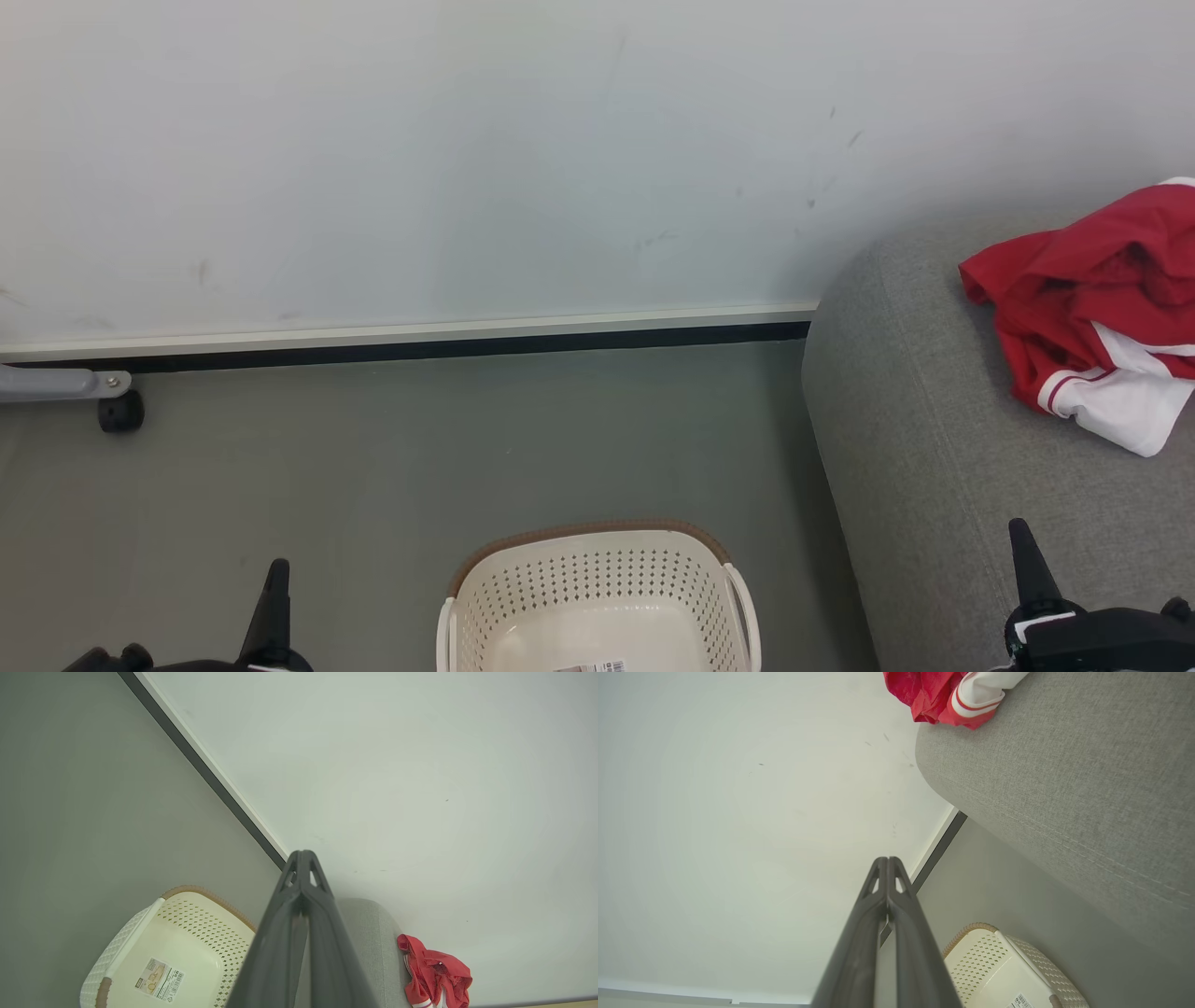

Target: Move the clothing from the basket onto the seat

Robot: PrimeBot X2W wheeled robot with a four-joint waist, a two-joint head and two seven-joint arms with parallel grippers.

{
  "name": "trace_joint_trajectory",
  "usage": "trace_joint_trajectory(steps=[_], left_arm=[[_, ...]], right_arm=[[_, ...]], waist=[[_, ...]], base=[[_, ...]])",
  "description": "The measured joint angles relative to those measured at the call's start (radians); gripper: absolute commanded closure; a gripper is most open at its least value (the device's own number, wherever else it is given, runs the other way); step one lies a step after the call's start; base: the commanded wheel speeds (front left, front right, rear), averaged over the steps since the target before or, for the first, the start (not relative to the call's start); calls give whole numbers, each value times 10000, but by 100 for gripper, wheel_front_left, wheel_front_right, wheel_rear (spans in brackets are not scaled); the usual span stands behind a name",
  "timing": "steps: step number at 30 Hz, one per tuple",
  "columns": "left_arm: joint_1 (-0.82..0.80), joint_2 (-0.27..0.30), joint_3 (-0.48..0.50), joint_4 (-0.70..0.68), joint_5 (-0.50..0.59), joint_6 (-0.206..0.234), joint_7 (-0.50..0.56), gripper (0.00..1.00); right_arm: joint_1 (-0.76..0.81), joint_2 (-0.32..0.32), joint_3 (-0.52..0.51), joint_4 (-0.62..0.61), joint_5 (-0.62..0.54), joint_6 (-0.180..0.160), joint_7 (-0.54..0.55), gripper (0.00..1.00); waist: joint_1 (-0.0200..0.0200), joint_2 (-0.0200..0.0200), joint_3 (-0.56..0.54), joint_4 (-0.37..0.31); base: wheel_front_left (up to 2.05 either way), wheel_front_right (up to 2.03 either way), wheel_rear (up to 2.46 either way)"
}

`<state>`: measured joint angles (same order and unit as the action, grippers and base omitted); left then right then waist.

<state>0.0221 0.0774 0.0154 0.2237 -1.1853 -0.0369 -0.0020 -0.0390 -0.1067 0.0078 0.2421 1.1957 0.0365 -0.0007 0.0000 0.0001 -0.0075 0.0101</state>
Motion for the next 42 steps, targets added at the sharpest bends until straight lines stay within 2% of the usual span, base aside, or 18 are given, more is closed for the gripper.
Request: trace_joint_trajectory(steps=[33, 42], left_arm=[[-942, -326, 731, 681, -3939, -790, 1110, 100], [-1014, -337, 755, 696, -4149, -865, 1156, 100]], right_arm=[[-459, 606, -1363, 546, 3919, 802, 1072, 100], [-526, 619, -1407, 564, 4000, 838, 1141, 100]], waist=[[0, 0, 92, -100], [0, 0, 93, -102]], base=[[0, 0, 0], [0, 0, 0]])
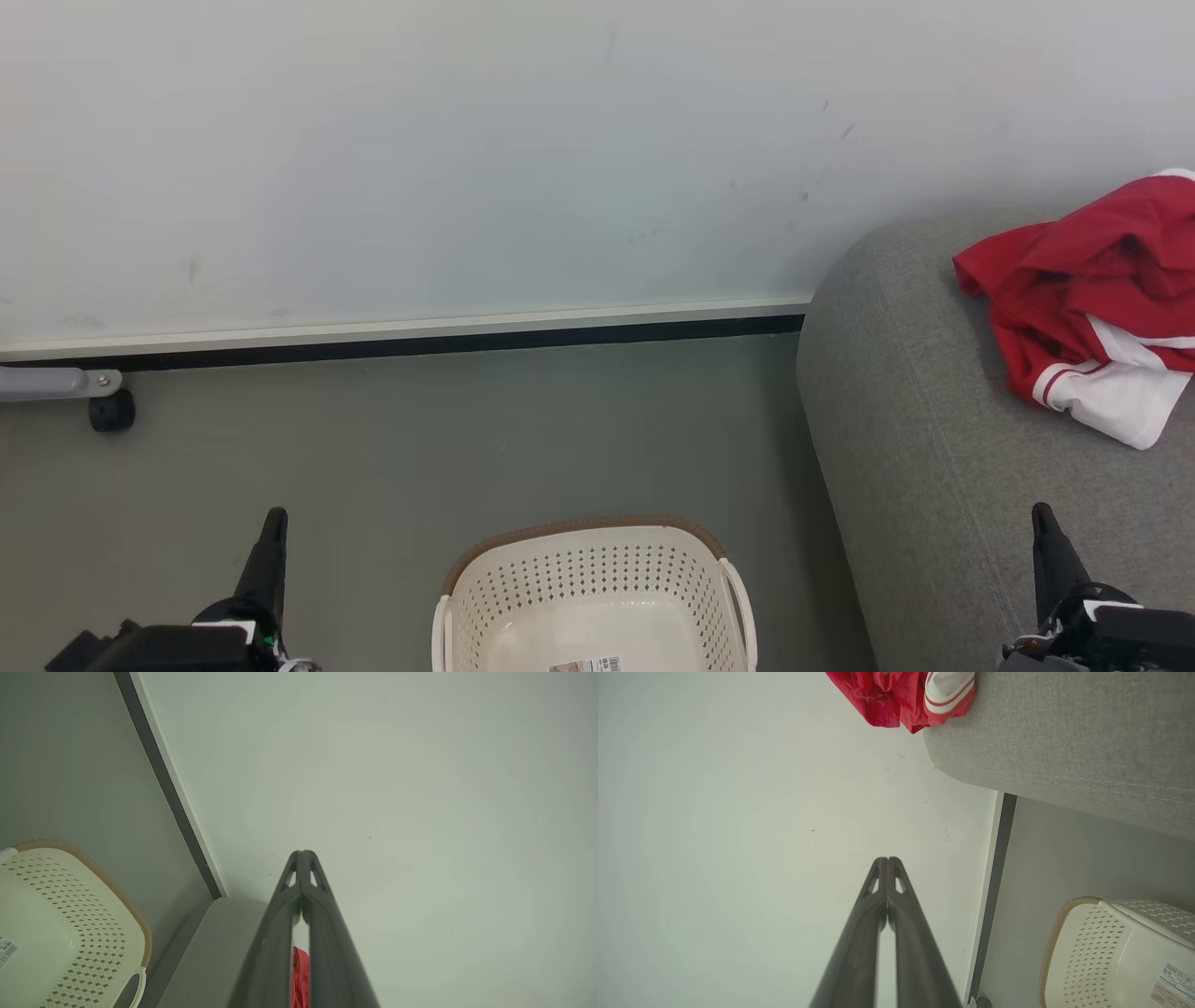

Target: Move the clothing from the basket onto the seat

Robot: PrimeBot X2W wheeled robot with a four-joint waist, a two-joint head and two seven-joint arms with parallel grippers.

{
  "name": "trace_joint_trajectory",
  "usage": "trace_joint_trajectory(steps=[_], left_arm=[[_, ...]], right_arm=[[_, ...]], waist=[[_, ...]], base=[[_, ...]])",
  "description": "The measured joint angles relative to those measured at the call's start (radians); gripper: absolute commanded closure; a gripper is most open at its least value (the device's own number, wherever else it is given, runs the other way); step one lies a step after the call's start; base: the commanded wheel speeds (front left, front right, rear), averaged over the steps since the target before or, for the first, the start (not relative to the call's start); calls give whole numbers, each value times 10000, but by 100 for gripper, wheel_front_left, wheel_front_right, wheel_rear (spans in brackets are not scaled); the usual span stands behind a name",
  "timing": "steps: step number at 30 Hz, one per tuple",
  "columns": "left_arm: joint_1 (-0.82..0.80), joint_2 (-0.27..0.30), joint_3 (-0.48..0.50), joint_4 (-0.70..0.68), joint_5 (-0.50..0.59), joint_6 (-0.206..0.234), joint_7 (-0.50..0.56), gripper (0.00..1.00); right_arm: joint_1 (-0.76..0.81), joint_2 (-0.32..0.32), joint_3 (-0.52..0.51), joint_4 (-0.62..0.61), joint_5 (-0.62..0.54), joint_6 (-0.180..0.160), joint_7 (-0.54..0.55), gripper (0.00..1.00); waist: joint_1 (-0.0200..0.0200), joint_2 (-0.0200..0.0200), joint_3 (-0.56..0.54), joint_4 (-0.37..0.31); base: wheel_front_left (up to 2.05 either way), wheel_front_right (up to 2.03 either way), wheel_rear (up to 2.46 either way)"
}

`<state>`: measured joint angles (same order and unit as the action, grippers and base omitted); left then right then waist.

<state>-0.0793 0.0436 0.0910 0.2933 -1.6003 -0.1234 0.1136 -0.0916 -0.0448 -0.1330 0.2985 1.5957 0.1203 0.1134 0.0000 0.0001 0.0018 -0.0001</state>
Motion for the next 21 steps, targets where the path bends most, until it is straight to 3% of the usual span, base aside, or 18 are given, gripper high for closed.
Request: trace_joint_trajectory(steps=[21], left_arm=[[0, -2, 0, 6, -2, 0, 0, 100]], right_arm=[[0, 2, 2, 0, 0, 0, -2, 100]], waist=[[0, 0, -1, 0]], base=[[0, 0, 0]])
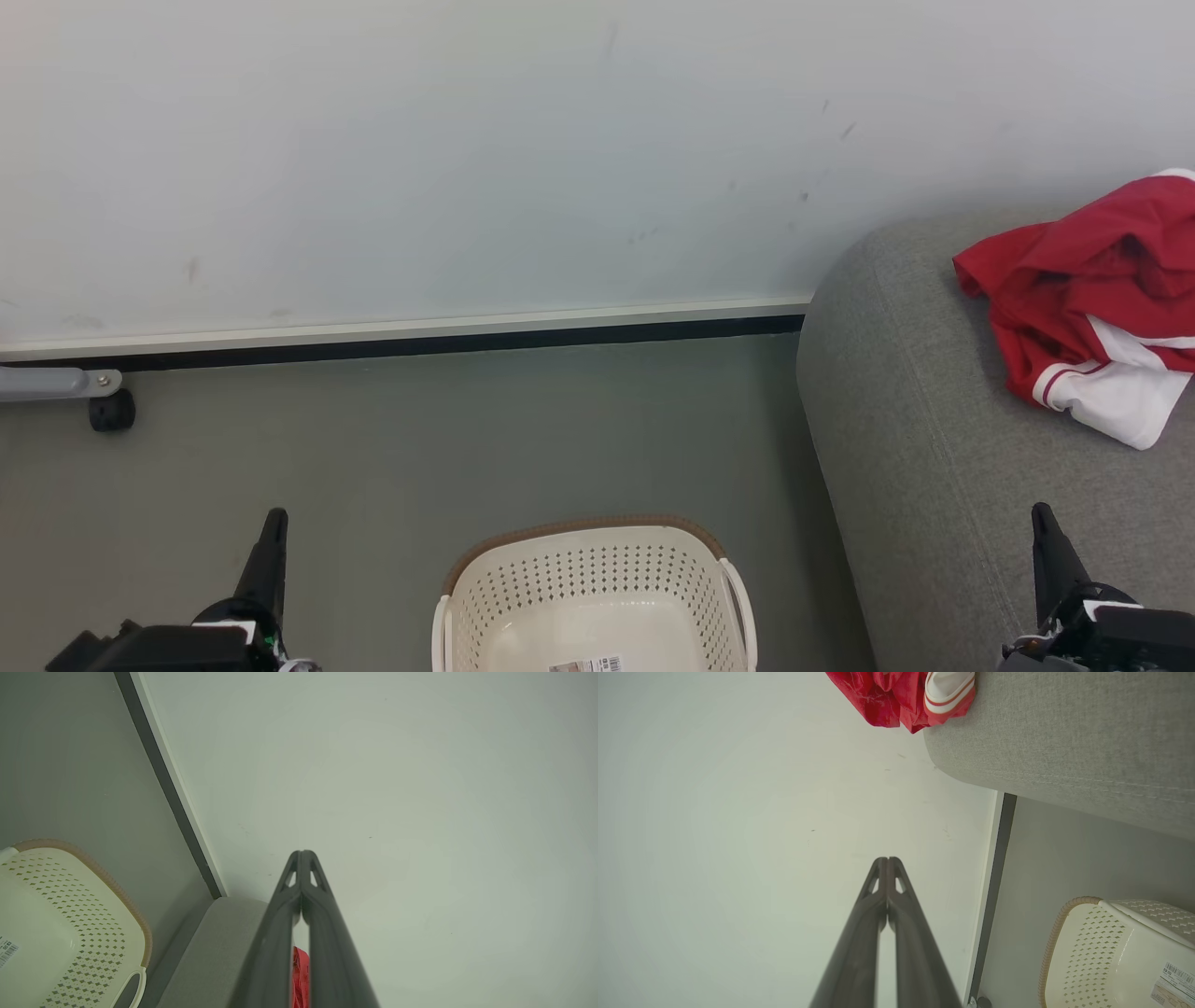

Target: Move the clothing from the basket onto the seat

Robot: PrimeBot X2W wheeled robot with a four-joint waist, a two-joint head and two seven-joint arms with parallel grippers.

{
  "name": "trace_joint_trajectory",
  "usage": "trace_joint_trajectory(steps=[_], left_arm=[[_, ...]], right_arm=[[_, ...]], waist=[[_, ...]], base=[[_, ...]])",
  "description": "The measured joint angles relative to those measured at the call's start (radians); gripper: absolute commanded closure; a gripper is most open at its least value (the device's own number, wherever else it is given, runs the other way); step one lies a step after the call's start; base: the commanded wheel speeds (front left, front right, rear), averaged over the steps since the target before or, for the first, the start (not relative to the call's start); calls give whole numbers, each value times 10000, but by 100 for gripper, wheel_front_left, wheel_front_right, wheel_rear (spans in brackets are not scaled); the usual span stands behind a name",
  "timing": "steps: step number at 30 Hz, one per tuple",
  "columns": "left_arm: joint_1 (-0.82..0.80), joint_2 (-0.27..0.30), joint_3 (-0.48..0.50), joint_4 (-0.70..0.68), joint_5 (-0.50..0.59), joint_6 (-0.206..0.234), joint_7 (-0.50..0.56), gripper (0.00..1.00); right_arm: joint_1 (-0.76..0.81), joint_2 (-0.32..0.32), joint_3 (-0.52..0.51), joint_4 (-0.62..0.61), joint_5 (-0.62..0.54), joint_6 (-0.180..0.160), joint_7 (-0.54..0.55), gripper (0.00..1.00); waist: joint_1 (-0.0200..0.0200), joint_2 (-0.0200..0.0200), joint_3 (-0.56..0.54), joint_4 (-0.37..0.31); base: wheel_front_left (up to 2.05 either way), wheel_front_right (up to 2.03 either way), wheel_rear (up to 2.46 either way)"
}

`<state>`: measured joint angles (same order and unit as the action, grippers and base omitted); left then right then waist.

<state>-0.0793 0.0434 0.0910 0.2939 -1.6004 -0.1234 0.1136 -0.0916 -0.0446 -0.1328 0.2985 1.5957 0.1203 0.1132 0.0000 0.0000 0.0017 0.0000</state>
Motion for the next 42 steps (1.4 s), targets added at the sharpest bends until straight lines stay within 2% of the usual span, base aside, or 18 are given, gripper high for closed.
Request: trace_joint_trajectory(steps=[42], left_arm=[[0, 0, -2, 13, 0, 0, 0, 100]], right_arm=[[0, 2, 0, 2, 2, 2, 0, 100]], waist=[[0, 0, 0, 0]], base=[[0, 0, 0]])
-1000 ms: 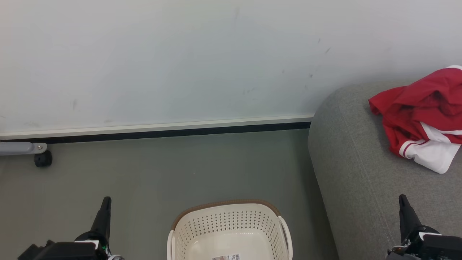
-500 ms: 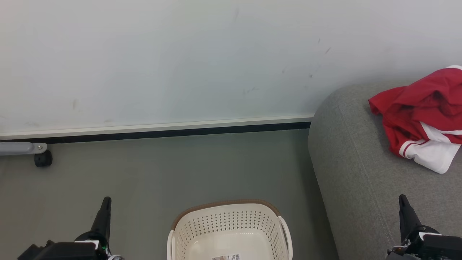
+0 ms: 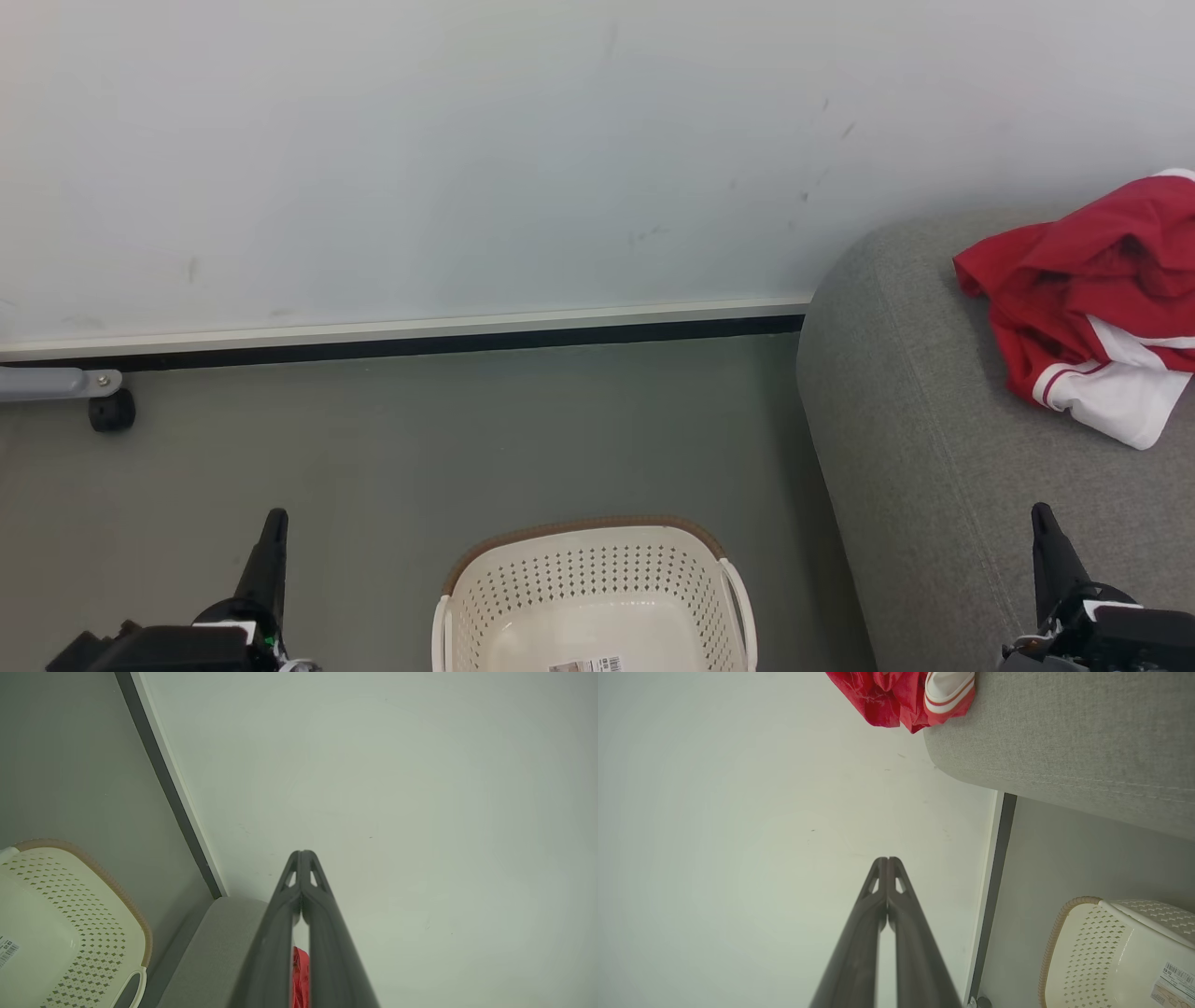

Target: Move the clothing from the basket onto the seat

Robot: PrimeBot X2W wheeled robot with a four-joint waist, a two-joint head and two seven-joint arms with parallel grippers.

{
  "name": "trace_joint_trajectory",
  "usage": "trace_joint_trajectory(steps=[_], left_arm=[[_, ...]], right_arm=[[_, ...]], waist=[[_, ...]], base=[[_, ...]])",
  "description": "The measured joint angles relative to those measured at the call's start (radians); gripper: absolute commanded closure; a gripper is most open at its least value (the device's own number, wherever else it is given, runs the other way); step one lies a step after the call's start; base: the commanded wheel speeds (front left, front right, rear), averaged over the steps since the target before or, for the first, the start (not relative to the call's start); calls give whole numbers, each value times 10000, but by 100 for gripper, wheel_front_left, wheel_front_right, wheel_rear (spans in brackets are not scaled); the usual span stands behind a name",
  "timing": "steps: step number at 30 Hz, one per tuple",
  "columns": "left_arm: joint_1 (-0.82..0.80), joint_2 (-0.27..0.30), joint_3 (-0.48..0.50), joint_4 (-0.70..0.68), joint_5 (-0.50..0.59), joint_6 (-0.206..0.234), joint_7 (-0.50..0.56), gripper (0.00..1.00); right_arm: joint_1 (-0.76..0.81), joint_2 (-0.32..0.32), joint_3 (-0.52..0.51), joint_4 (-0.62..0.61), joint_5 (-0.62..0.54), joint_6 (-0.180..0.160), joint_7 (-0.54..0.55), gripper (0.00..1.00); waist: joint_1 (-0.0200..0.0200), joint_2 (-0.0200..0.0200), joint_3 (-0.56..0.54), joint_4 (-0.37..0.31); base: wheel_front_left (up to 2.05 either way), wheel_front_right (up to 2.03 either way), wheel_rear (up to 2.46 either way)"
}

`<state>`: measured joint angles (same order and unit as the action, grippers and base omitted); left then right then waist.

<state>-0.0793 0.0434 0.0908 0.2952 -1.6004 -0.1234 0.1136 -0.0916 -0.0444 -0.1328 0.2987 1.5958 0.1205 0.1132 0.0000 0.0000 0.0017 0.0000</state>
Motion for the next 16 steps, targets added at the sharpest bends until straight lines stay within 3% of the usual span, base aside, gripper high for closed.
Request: trace_joint_trajectory(steps=[16], left_arm=[[0, 0, 0, 2, 0, 0, 0, 100]], right_arm=[[0, 0, 0, 0, 0, 0, 0, 100]], waist=[[0, 0, 0, 0]], base=[[0, 0, 0]])
